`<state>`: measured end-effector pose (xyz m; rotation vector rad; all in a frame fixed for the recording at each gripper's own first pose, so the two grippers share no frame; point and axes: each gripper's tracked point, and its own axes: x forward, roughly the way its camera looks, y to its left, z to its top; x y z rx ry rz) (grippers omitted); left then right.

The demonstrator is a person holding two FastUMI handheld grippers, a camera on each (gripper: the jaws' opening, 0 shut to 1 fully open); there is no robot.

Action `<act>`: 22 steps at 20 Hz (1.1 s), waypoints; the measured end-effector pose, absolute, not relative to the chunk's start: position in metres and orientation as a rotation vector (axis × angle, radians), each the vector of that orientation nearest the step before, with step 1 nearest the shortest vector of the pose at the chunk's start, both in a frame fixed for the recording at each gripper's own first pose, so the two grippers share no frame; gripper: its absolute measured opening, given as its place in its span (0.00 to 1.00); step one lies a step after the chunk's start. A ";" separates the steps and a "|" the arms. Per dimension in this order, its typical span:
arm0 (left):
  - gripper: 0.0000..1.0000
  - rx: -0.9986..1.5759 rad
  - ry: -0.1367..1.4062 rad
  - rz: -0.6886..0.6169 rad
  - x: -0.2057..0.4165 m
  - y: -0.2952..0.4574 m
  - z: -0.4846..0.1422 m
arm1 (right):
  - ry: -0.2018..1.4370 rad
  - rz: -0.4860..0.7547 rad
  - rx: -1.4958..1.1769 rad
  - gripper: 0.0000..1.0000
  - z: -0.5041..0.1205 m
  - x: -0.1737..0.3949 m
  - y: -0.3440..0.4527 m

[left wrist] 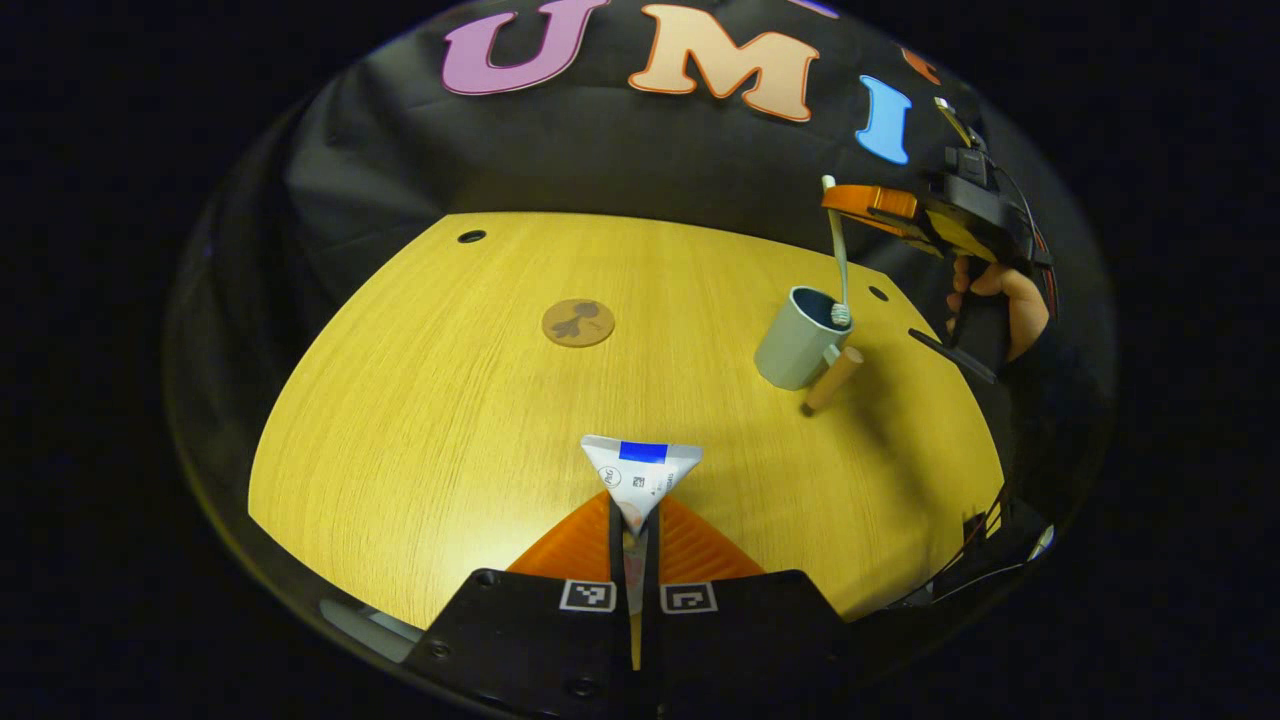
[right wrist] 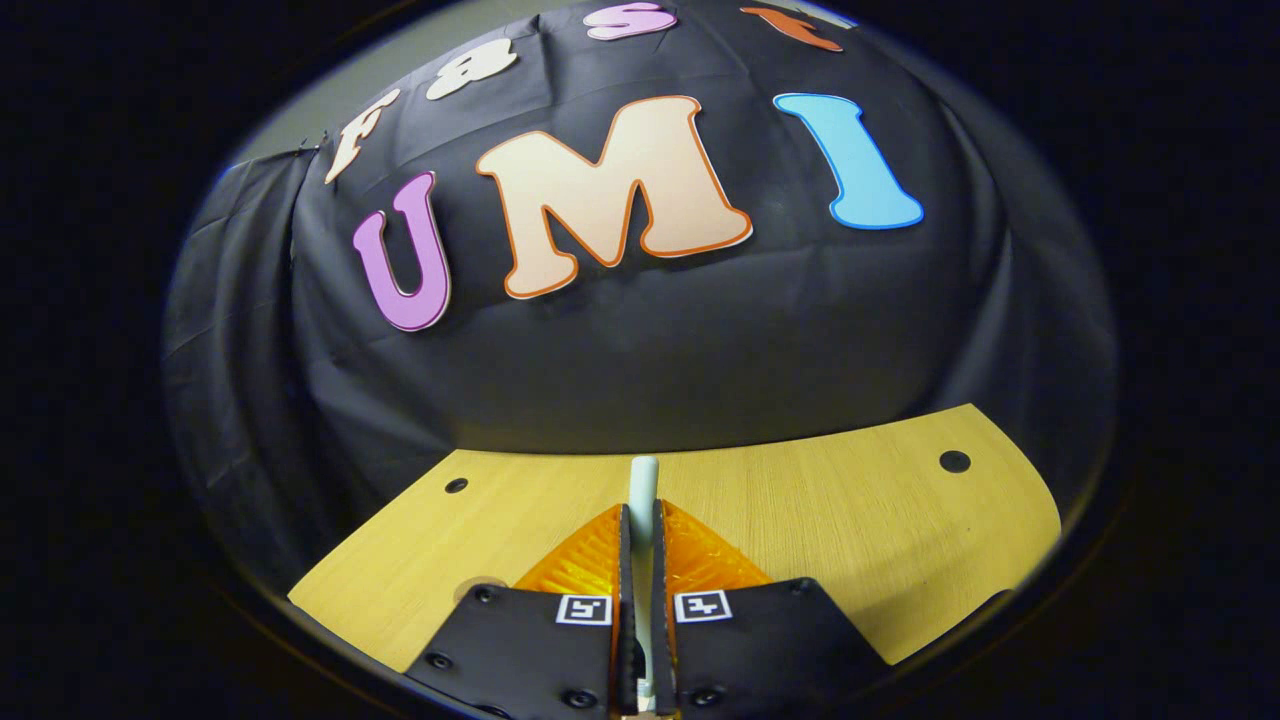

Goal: Put the toothbrush and toothpaste on the desktop into the cup, then pick up the cup and place it on the coaster on the desktop.

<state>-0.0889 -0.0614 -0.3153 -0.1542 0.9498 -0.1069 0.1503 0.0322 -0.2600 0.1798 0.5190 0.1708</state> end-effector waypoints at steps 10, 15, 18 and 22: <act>0.02 -0.155 0.937 -0.084 -0.087 -0.059 -0.312 | 0.522 0.143 0.129 0.11 -0.289 0.144 0.031; 0.00 -0.157 0.910 -0.116 -0.078 -0.063 -0.312 | 0.538 0.167 0.116 0.29 -0.285 0.123 0.034; 0.02 -0.146 0.887 -0.146 -0.070 -0.064 -0.308 | 0.541 0.176 0.108 0.71 -0.278 0.106 0.029; 0.02 -0.152 0.850 -0.200 -0.054 -0.078 -0.298 | 0.554 0.171 0.113 0.97 -0.272 0.074 0.009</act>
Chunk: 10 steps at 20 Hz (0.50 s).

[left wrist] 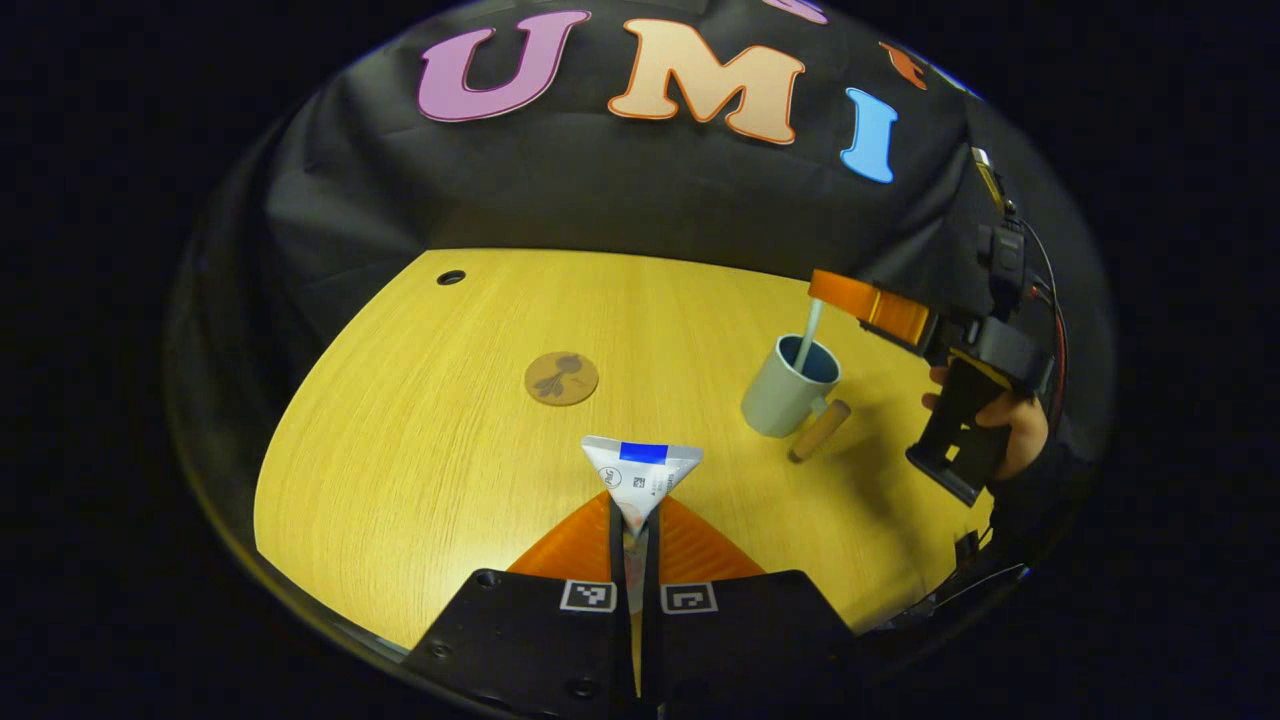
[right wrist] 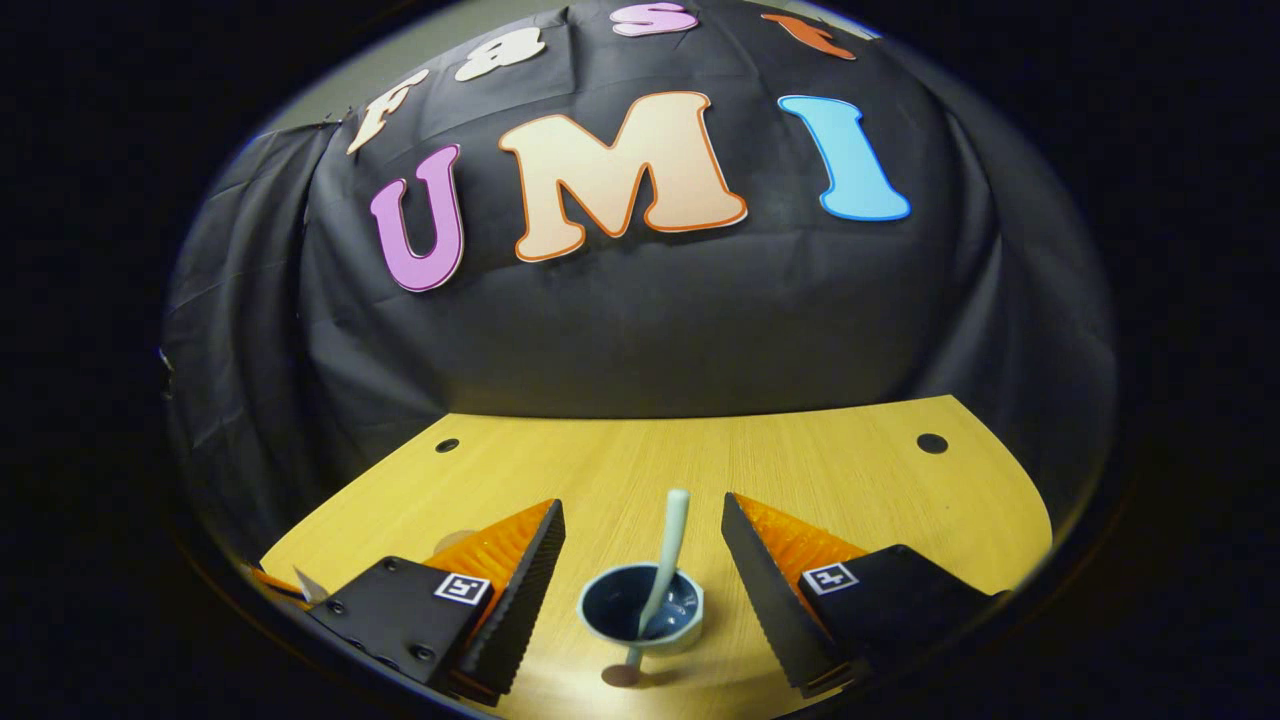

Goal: Put the toothbrush and toothpaste on the desktop into the cup, then pick up the cup and place it on the coaster on the desktop.

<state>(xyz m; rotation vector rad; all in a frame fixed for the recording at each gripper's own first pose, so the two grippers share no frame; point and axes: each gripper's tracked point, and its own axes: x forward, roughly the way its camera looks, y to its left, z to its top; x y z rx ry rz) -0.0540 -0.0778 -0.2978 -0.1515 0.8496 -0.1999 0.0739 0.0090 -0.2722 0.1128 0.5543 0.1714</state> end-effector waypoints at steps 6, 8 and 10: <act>0.02 -0.158 0.755 -0.277 -0.014 -0.109 -0.273 | 0.602 0.141 0.107 0.94 -0.272 0.022 -0.036; 0.02 -0.161 0.726 -0.301 0.000 -0.122 -0.267 | 0.621 0.121 0.110 0.98 -0.274 0.008 -0.053; 0.02 -0.155 0.698 -0.324 0.018 -0.137 -0.261 | 0.640 0.101 0.119 0.98 -0.277 -0.005 -0.067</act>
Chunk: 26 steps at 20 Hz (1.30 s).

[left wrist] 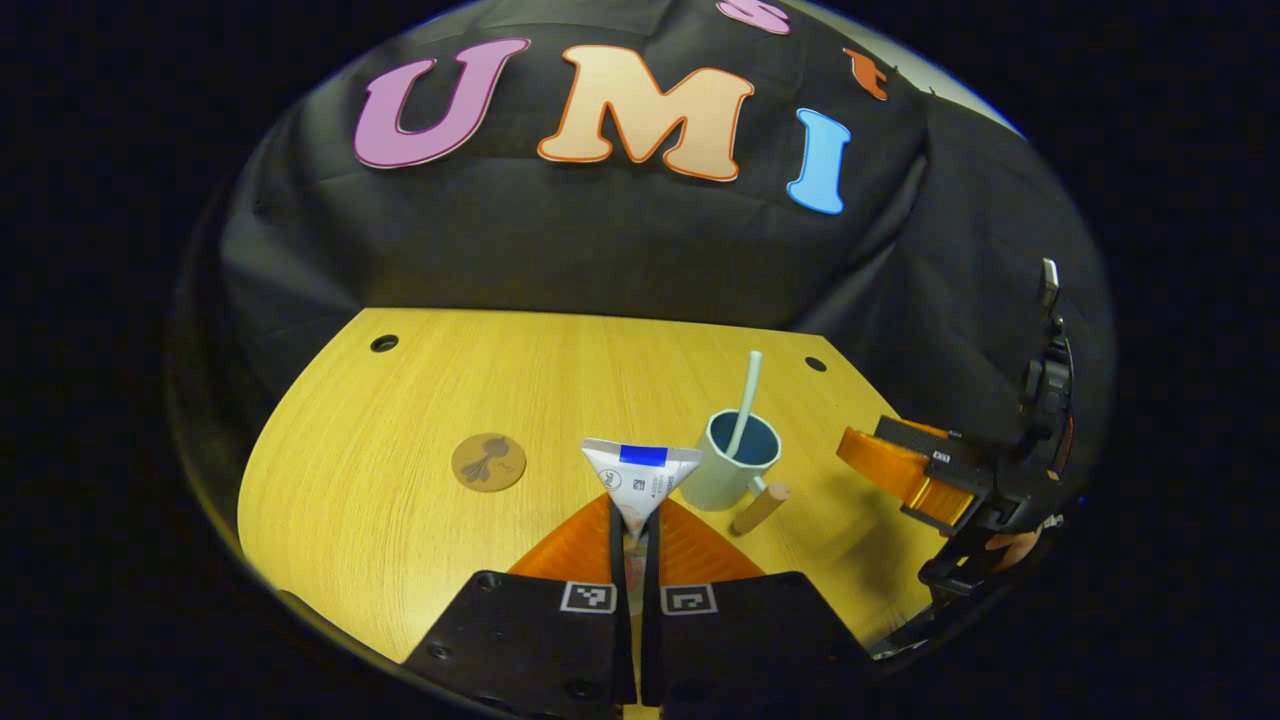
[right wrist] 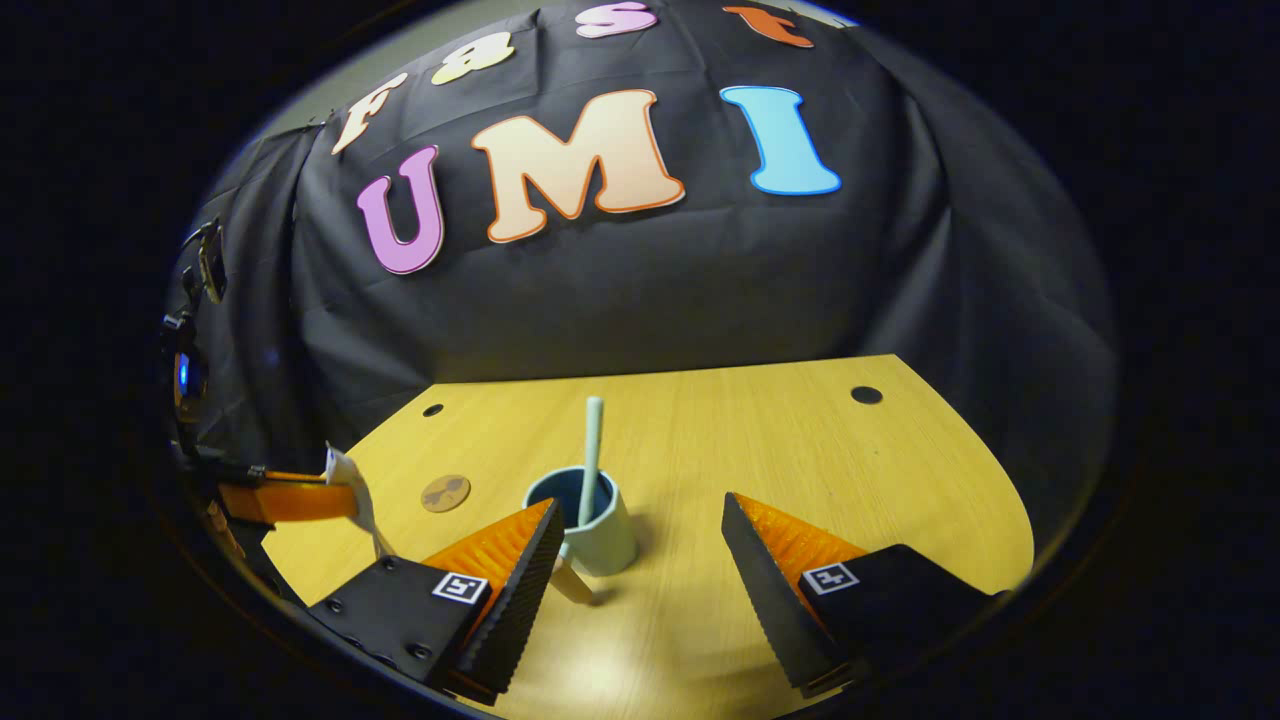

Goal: Put the toothbrush and toothpaste on the desktop into the cup, then pick up the cup and place it on the coaster on the desktop.

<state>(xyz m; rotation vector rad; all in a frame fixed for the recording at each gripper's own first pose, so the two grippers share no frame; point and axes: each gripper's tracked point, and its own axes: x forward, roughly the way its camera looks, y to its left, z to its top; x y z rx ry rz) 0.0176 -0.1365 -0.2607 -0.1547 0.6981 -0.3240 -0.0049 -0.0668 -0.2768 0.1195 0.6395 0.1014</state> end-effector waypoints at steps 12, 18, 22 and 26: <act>0.02 -0.234 0.511 -0.396 0.096 -0.219 -0.221 | 0.677 0.074 0.085 0.98 -0.280 -0.049 -0.116; 0.01 -0.237 0.504 -0.395 0.103 -0.238 -0.219 | 0.687 0.059 0.080 0.98 -0.281 -0.059 -0.135; 0.01 -0.224 0.477 -0.410 0.106 -0.246 -0.211 | 0.693 0.055 0.082 0.98 -0.283 -0.061 -0.141; 0.01 -0.285 0.499 -0.405 0.112 -0.260 -0.224 | 0.689 0.056 0.082 0.98 -0.282 -0.064 -0.144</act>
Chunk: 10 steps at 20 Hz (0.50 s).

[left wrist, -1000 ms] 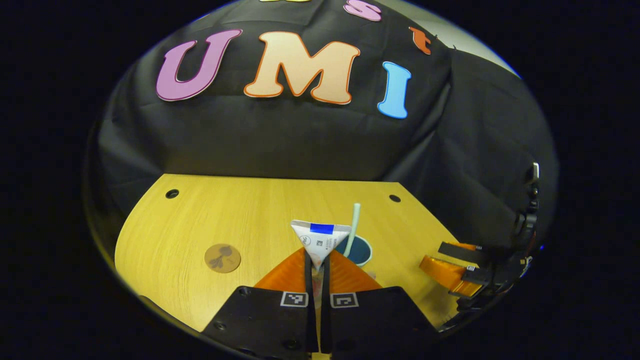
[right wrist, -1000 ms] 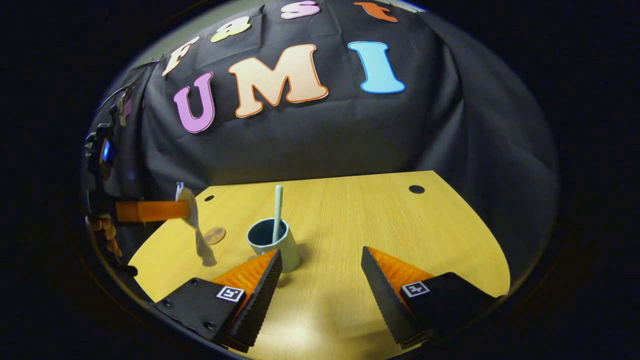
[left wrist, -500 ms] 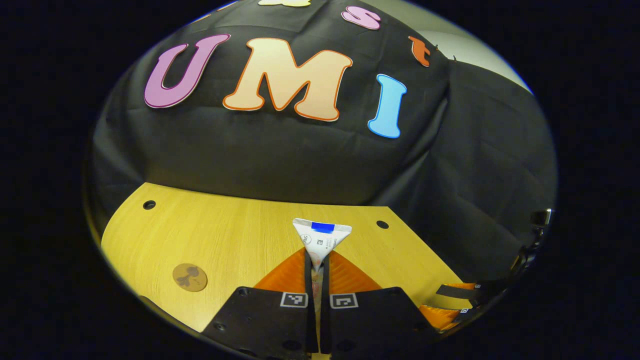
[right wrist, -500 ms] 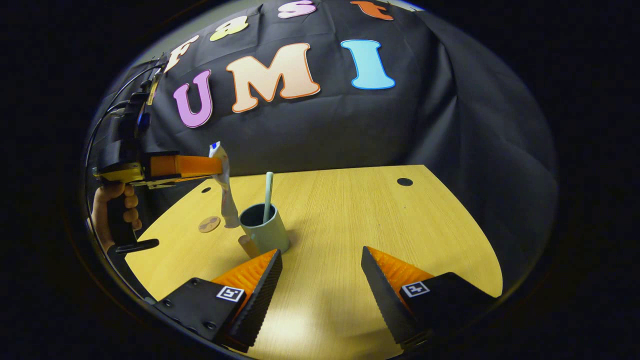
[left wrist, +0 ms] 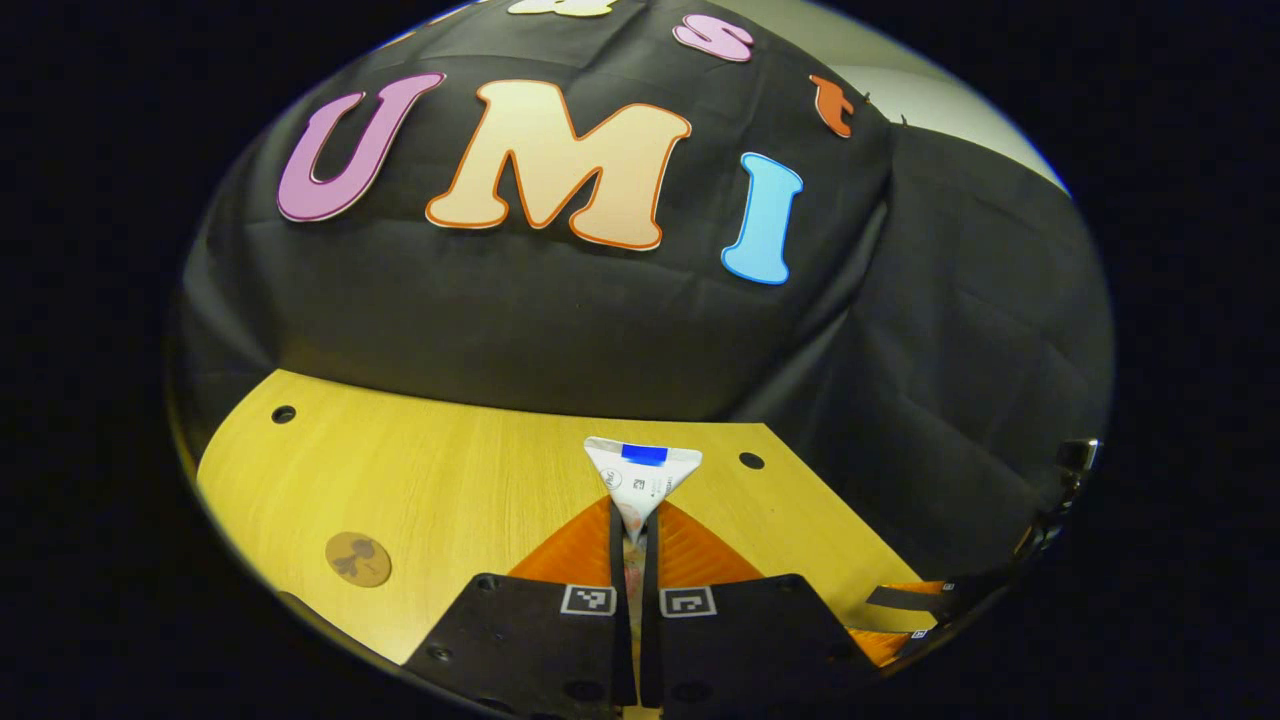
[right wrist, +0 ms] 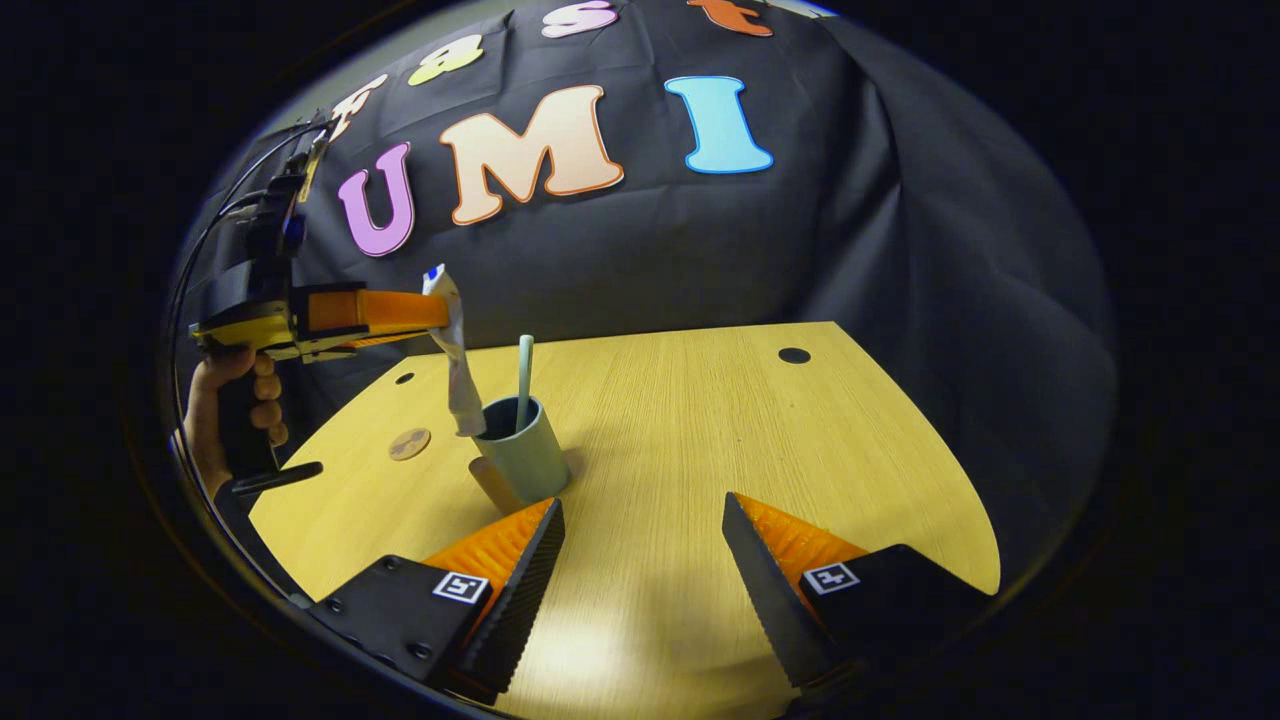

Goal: Put the toothbrush and toothpaste on the desktop into the cup, then pick up the cup and place it on the coaster on the desktop.

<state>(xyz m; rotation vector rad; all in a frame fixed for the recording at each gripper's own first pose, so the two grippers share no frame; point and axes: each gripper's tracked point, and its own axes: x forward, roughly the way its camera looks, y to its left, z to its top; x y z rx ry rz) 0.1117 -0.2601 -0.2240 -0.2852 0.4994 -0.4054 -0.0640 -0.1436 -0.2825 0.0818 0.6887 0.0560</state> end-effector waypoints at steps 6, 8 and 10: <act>0.02 -0.290 0.473 -0.341 0.121 -0.262 -0.237 | 0.704 0.047 0.072 0.98 -0.287 -0.072 -0.153; 0.01 -0.265 0.489 -0.347 0.116 -0.265 -0.248 | 0.703 0.045 0.070 0.98 -0.286 -0.072 -0.154; 0.02 -0.254 0.511 -0.339 0.111 -0.268 -0.259 | 0.700 0.048 0.069 0.98 -0.285 -0.071 -0.155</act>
